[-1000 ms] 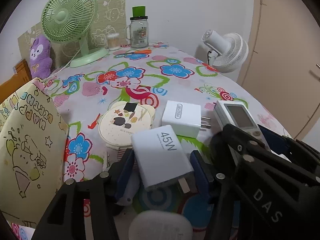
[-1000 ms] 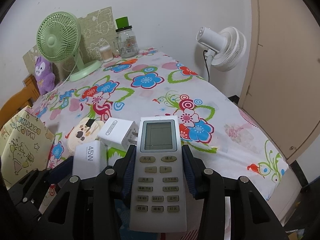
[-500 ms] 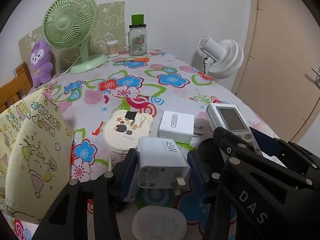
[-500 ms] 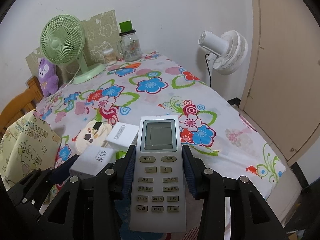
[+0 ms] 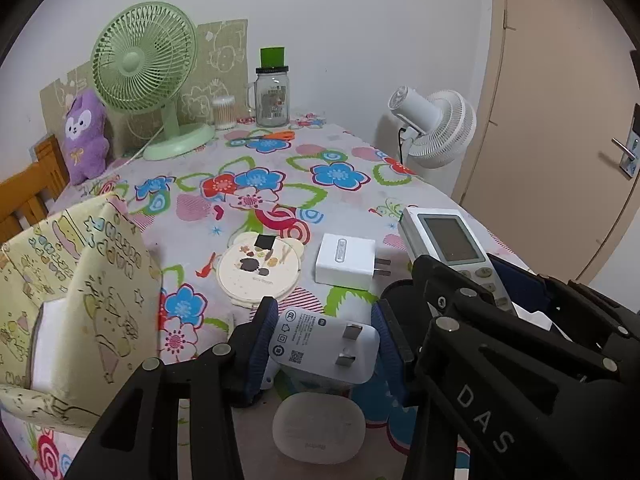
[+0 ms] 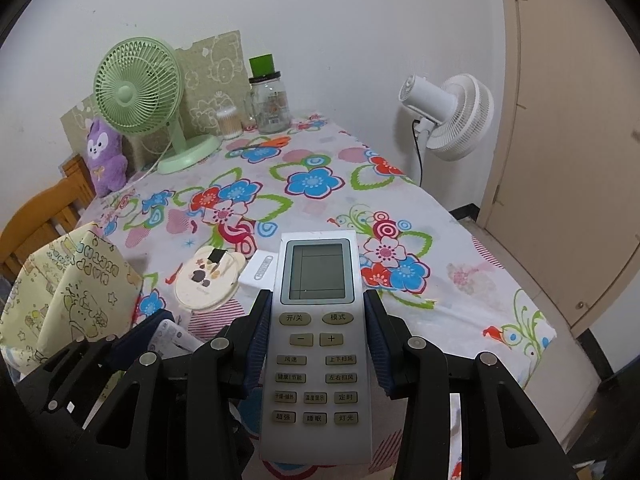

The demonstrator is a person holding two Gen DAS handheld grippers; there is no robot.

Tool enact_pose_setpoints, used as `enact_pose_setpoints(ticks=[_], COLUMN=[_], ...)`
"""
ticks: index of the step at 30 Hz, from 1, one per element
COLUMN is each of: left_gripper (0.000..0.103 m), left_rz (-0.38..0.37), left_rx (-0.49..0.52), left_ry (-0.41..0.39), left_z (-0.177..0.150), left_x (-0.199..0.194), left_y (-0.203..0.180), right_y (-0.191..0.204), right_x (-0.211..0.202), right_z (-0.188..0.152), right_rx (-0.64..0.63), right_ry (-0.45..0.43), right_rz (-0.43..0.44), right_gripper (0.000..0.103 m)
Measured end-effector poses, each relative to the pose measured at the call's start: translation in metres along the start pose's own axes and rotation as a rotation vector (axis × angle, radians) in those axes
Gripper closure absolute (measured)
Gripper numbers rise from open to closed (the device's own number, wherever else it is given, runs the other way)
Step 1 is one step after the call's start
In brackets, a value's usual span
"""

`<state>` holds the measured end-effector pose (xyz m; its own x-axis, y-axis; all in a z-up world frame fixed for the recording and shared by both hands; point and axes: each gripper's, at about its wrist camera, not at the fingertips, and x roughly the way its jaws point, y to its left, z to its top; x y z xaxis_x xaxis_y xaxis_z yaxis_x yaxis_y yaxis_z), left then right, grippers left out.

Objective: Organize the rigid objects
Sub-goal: 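Carry the charger with the left tool while the right tool carries the remote into the yellow box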

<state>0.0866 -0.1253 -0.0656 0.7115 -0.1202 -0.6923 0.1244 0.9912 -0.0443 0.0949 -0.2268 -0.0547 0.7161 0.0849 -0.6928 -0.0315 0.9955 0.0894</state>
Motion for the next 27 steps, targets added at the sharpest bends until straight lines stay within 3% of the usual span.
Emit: enact_pose_setpoints(ticks=[27], left_gripper=[0.053], left_rz=[-0.004], left_rx=[0.056], left_ry=[-0.019], left_z=[0.041], left_x=[-0.053], left_y=[-0.001], right_y=[0.012], right_x=[-0.053], right_z=[0.038], right_rx=[-0.008], right_ry=[-0.045], right_rz=[-0.033], right_gripper=[0.056])
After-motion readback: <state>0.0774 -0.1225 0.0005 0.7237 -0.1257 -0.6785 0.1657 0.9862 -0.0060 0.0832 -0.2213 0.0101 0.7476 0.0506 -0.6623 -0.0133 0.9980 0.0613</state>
